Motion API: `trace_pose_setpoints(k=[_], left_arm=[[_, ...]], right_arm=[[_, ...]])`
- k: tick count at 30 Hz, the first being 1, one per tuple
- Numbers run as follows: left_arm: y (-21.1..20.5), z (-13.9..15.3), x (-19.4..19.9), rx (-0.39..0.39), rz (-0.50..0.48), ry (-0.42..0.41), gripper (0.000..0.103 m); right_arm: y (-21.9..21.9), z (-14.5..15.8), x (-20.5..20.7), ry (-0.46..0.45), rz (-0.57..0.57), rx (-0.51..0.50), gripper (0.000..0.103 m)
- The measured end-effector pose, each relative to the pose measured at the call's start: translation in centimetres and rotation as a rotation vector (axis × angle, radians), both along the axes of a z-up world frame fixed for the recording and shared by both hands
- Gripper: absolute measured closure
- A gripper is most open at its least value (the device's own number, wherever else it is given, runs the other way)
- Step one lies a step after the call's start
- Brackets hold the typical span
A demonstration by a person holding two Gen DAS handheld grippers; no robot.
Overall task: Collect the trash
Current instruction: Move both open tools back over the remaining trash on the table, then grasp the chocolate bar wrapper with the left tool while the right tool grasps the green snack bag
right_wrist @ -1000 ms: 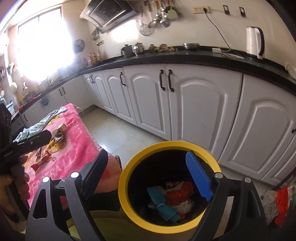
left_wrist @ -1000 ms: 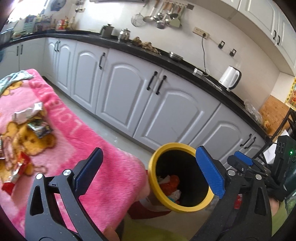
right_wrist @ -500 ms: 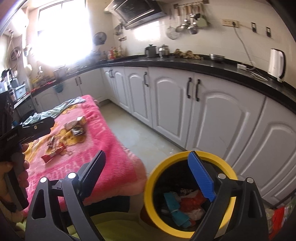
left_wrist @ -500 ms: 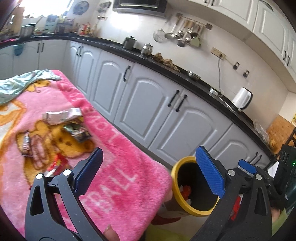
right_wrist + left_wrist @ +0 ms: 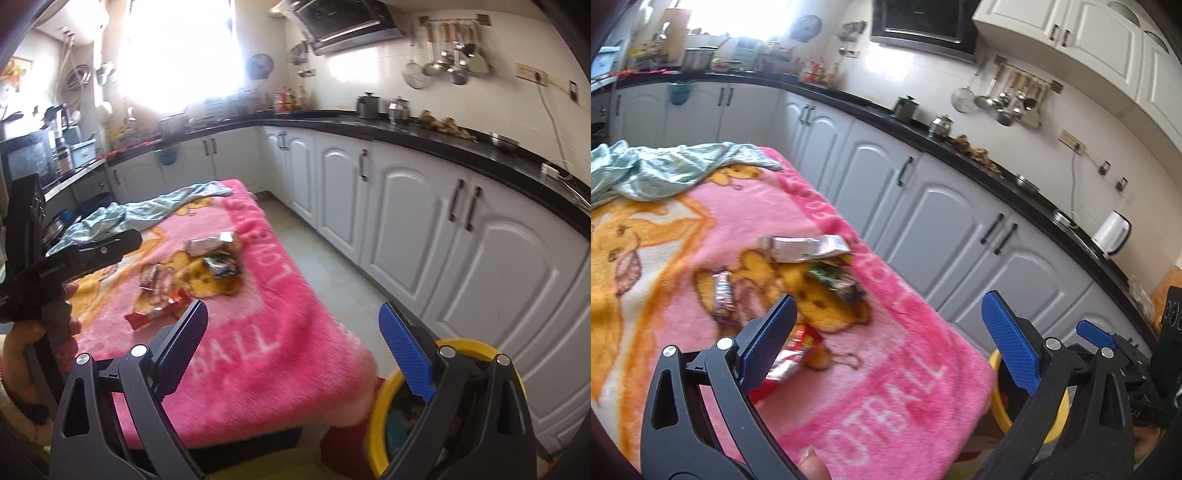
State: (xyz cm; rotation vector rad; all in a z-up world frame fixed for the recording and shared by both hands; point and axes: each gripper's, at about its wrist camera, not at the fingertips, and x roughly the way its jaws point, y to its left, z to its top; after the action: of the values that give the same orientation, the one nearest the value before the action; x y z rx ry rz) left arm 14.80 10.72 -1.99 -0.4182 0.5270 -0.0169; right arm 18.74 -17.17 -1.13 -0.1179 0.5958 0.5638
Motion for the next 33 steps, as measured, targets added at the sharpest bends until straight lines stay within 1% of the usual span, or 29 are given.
trace_pose_setpoints(k=[3, 10, 13, 17, 19, 21, 23, 28, 30, 31, 33], left_arm=[[1.7, -0.4, -0.2, -0.005, 0.044, 0.011, 0.011], [5.7, -2.0, 0.2, -0.003, 0.141, 0.062, 0.011], [7.2, -3.0, 0.6, -0.008, 0.177, 0.095, 0.011], [9.5, -4.8, 1.6, -0.056, 0.202, 0.15, 0.011], [10.2, -5.5, 2.0, -0.069, 0.205, 0.168, 0.017], [10.7, -6.1, 2.4, -0.08, 0.205, 0.187, 0.026], [10.9, -6.7, 2.9, -0.086, 0.2, 0.203, 0.031], [11.2, -7.9, 4.2, -0.096, 0.185, 0.241, 0.035], [11.1, -8.4, 4.7, -0.095, 0.184, 0.256, 0.041], [11.1, -8.8, 5.1, -0.09, 0.182, 0.271, 0.042], [11.1, -9.4, 5.6, -0.081, 0.187, 0.293, 0.043]], right_arm=[[2.0, -0.2, 0.8, 0.007, 0.034, -0.003, 0.011], [7.0, -2.3, 3.9, 0.039, 0.097, -0.033, 0.011], [9.5, -4.1, 6.0, 0.075, 0.138, -0.062, 0.011], [12.1, -6.6, 8.6, 0.128, 0.182, -0.087, 0.011], [13.3, -7.7, 9.9, 0.147, 0.199, -0.098, 0.011], [14.3, -8.6, 11.0, 0.164, 0.216, -0.102, 0.011], [15.4, -9.5, 12.3, 0.184, 0.224, -0.108, 0.011], [17.9, -11.3, 14.9, 0.246, 0.227, -0.135, 0.011], [18.7, -11.8, 15.7, 0.266, 0.228, -0.133, 0.011], [19.0, -12.0, 16.0, 0.271, 0.228, -0.138, 0.012], [19.8, -12.4, 16.6, 0.279, 0.236, -0.158, 0.016]])
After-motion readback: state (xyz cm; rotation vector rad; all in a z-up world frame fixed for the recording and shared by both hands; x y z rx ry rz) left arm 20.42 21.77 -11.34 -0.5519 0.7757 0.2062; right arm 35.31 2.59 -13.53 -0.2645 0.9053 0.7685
